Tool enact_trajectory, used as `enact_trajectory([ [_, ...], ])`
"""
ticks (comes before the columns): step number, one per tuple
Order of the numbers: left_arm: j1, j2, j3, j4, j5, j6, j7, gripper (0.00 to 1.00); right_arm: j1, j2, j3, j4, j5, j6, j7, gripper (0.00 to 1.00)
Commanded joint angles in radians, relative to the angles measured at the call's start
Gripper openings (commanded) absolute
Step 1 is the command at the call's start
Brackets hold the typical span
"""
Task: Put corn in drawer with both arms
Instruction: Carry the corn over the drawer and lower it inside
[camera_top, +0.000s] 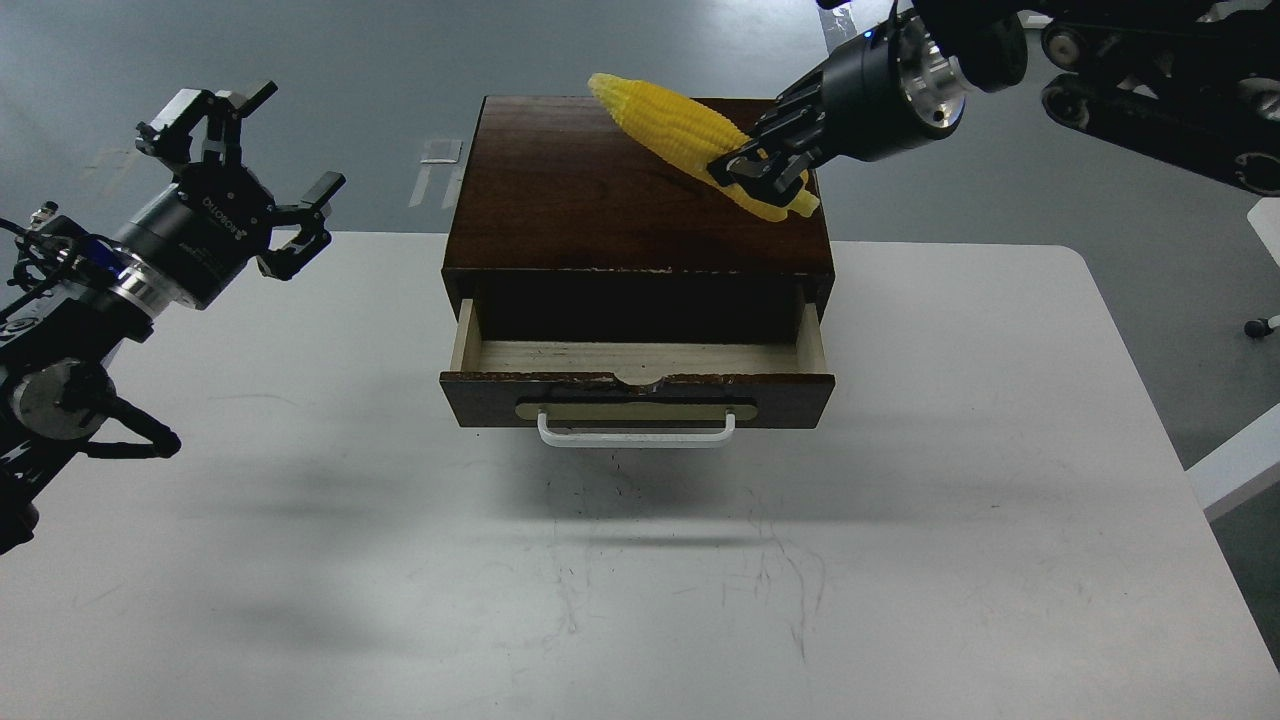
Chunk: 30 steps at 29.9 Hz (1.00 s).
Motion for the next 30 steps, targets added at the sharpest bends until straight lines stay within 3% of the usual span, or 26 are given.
enact_trajectory([
  [1,-0.001,0.001,0.001,-0.002,0.000,0.000,0.002,0.98,0.036,0.097,-0.052,0.007,-0.062,-0.040,0.000,0.05],
  [15,-0.001,0.004,0.001,-0.002,0.000,0.000,0.000,0.98,0.036,0.189,-0.181,0.065,-0.212,-0.190,0.000,0.05],
  [30,0.000,0.004,0.001,-0.002,0.000,0.000,0.000,0.98,-0.013,0.204,-0.214,0.058,-0.222,-0.200,0.000,0.16],
])
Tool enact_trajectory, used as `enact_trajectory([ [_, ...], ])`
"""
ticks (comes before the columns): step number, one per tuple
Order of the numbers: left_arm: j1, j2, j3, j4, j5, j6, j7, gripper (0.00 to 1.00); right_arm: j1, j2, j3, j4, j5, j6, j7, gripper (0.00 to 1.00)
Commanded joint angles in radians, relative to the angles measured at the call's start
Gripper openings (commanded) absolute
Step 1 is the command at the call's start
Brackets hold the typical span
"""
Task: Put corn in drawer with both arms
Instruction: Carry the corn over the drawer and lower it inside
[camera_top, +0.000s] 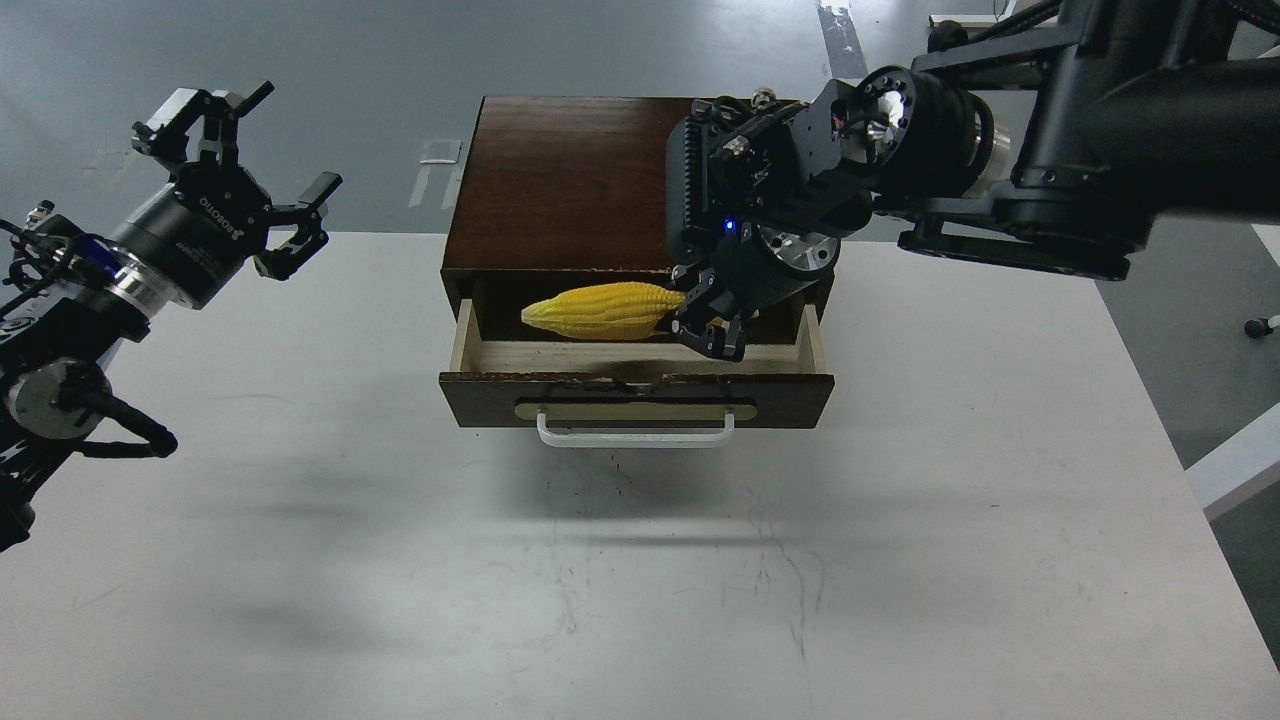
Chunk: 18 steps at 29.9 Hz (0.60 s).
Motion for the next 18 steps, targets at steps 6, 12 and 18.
enact_trajectory([
  [6,0.000,0.000,0.000,0.000,0.000,0.000,0.000,0.98,-0.010,0.000,0.001,-0.002,0.001,-0.001,0.000,0.32],
  [12,0.000,0.002,0.000,0.000,0.000,0.000,0.000,0.98,-0.019,0.000,0.001,-0.002,0.001,-0.001,0.000,0.41],
  [18,0.000,0.000,0.001,0.000,0.000,0.000,0.002,0.98,-0.019,0.000,0.001,-0.001,0.003,-0.001,0.000,0.51],
])
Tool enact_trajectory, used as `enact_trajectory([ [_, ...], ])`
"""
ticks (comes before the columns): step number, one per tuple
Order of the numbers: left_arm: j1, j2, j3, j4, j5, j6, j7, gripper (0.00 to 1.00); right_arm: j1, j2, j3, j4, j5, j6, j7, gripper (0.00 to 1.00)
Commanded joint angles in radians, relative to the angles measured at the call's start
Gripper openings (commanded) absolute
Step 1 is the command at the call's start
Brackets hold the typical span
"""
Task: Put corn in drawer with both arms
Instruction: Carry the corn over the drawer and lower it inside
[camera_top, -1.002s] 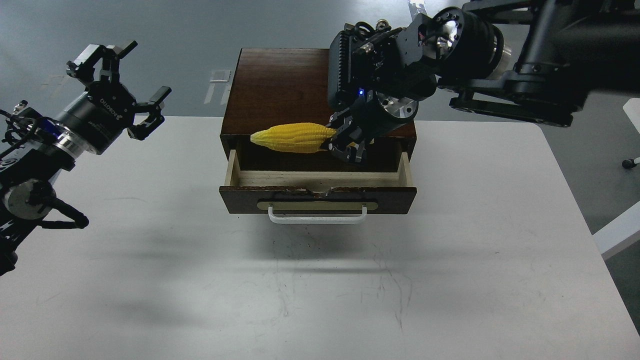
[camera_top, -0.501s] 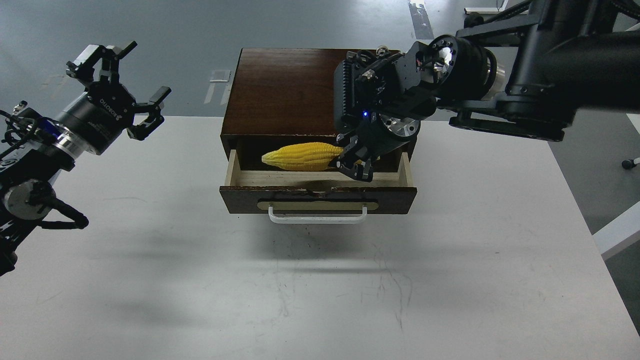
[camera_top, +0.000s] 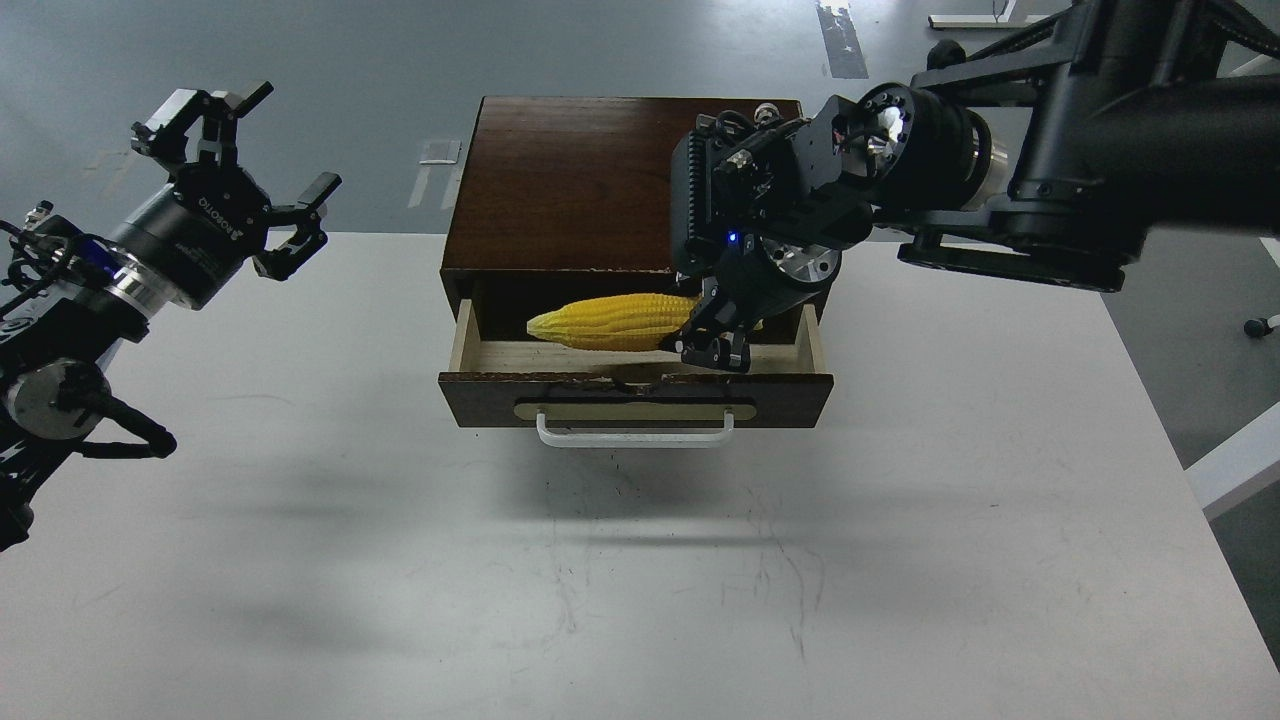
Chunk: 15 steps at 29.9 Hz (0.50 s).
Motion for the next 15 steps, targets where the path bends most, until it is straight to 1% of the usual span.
enact_trajectory([
  [1,0.000,0.000,0.000,0.000,0.000,0.000,0.000,0.98,0.000,0.000,0.000,0.001,0.001,0.000,0.000,0.52],
  [5,0.000,0.000,0.001,0.000,0.000,0.000,0.001,0.98,0.000,-0.001,0.000,0.003,0.003,0.000,0.000,0.59],
  [8,0.000,0.000,0.000,0.000,0.001,0.000,0.001,0.98,0.003,-0.001,0.000,0.006,0.005,0.000,0.000,0.59],
  [12,0.000,0.000,0.000,0.000,0.000,0.000,0.000,0.98,0.014,-0.003,0.003,0.008,0.009,-0.002,0.000,0.65],
  [15,0.000,-0.001,0.000,0.000,0.000,0.000,0.000,0.98,0.026,-0.004,0.006,0.011,0.015,-0.005,0.000,0.65],
])
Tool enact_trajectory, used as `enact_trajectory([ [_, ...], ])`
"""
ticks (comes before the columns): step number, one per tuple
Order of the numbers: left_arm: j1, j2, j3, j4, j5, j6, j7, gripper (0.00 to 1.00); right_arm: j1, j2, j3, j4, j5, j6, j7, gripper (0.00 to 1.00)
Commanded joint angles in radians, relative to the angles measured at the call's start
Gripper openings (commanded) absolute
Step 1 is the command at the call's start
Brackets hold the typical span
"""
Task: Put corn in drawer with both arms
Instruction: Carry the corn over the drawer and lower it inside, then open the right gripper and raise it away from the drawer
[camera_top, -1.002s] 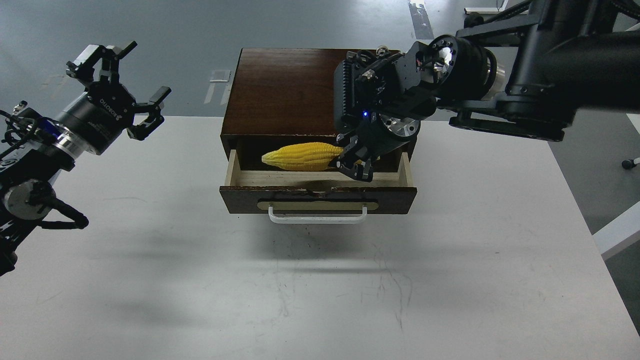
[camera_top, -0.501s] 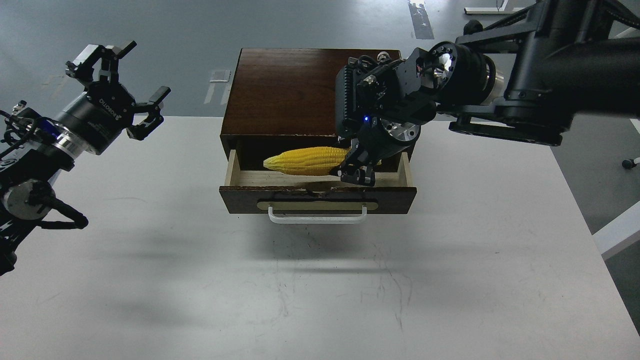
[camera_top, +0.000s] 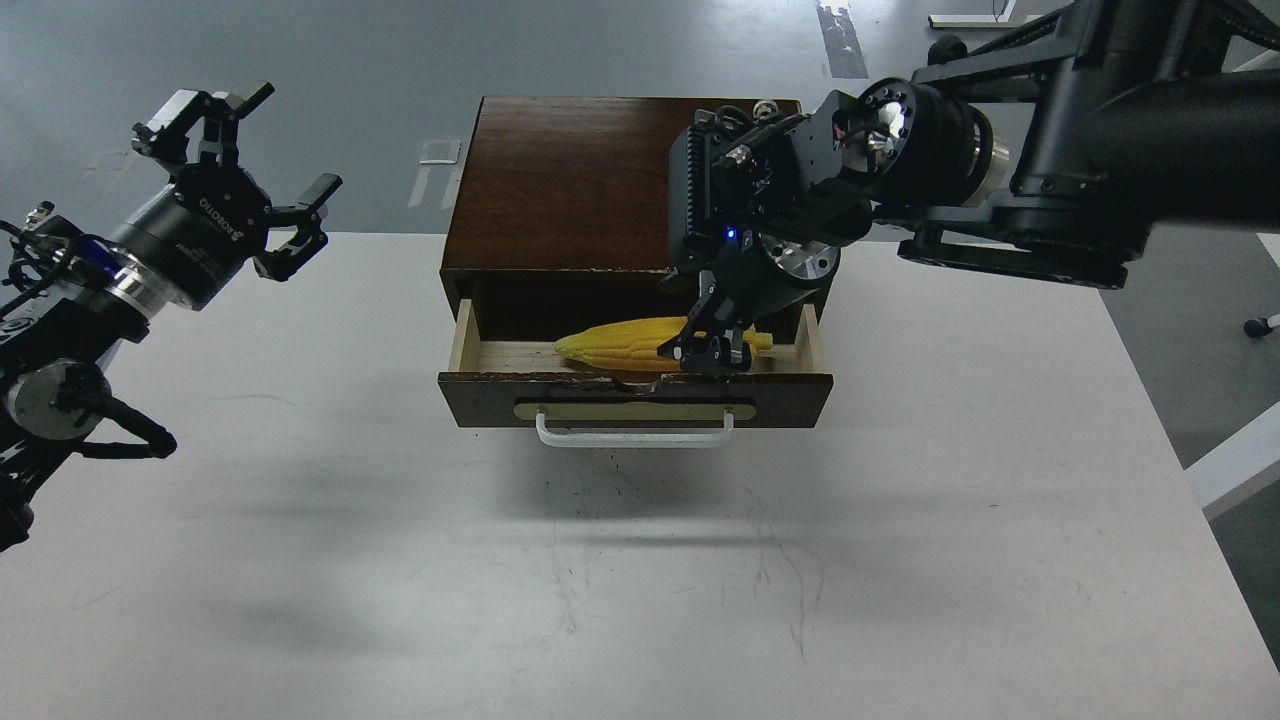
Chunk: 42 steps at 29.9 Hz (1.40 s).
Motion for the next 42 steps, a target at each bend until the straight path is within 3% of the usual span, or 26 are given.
enact_trajectory([
  [1,0.000,-0.001,0.000,0.000,0.001,0.000,-0.001,0.98,0.018,-0.003,0.005,0.004,0.009,-0.001,0.000,0.65],
  [10,0.000,-0.004,0.000,0.000,-0.001,0.000,-0.001,0.98,0.103,-0.098,0.080,0.015,0.268,-0.003,0.000,0.66],
  [15,0.000,-0.004,0.000,0.000,-0.001,0.000,-0.003,0.98,0.080,-0.206,0.137,0.004,0.554,0.005,0.000,0.78],
  [17,0.000,-0.006,0.000,0.000,-0.001,0.000,-0.003,0.98,-0.004,-0.265,0.172,-0.004,0.797,-0.001,0.000,0.89],
  [19,0.000,-0.006,0.000,0.000,-0.001,0.000,-0.003,0.98,-0.055,-0.302,0.216,-0.005,0.919,0.003,0.000,0.94],
  [23,0.003,-0.012,0.000,0.000,0.001,0.000,-0.009,0.98,-0.274,-0.428,0.385,-0.014,1.179,-0.001,0.000,0.95],
  [26,0.006,-0.018,0.000,0.000,0.001,0.000,-0.014,0.98,-0.421,-0.471,0.501,-0.047,1.249,-0.001,0.000,0.95],
  [34,0.015,-0.029,0.000,0.000,-0.001,0.000,-0.014,0.98,-0.810,-0.464,0.816,-0.157,1.568,0.003,0.000,0.95],
  [42,0.018,-0.043,-0.003,0.000,-0.007,0.000,0.020,0.98,-0.973,-0.422,0.887,-0.192,1.696,0.002,0.000,0.99],
])
